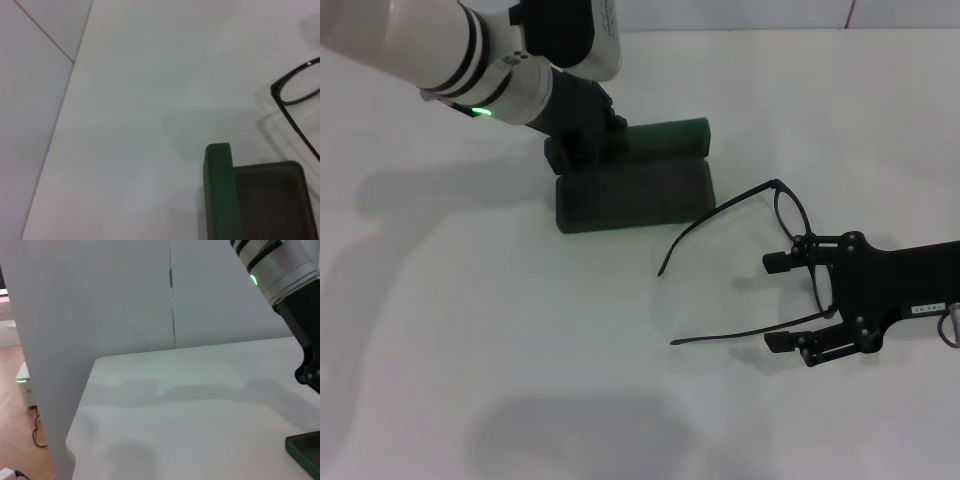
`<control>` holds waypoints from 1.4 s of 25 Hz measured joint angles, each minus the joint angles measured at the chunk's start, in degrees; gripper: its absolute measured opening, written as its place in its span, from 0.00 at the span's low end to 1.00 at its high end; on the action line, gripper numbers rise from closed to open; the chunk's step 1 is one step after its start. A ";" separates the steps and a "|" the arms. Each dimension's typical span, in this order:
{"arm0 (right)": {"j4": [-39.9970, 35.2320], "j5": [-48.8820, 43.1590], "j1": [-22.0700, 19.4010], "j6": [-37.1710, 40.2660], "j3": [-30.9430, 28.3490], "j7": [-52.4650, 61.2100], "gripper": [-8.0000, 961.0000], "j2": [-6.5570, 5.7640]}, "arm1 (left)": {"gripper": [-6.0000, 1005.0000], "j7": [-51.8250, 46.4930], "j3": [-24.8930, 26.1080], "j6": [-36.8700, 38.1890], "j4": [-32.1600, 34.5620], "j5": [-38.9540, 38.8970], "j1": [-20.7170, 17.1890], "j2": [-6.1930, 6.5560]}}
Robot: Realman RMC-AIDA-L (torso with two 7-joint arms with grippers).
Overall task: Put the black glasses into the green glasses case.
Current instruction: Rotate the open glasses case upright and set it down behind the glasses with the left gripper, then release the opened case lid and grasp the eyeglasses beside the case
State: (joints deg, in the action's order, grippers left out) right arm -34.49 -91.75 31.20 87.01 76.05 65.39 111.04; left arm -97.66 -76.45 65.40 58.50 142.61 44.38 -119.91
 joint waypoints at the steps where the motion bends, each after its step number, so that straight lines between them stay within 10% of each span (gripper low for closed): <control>1: 0.04 0.00 0.00 0.00 -0.01 0.00 0.89 0.02 | 0.30 -0.05 -0.29 0.01 -0.07 0.17 -0.04 0.00; 13: -0.14 0.00 -0.35 0.11 -0.11 0.00 0.89 0.06 | 0.33 -3.64 2.41 3.02 1.91 -1.69 -1.24 0.15; 21: -0.23 0.00 -0.47 0.42 -0.12 0.03 0.89 0.05 | 0.62 -5.62 22.64 17.19 1.54 -12.37 -2.87 1.76; 28: -0.20 -0.01 -1.12 0.42 -0.22 0.83 0.89 -0.20 | 0.84 0.72 29.12 24.84 -3.34 -24.24 -15.09 5.17; 35: -2.59 0.07 -1.35 1.06 -1.61 5.36 0.89 -1.03 | 0.87 12.12 29.60 26.43 -5.35 -29.46 -27.72 5.53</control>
State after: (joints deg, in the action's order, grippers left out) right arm -37.07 -91.69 29.85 88.07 74.44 70.75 110.01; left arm -85.54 -46.85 91.84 53.15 113.15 16.66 -114.38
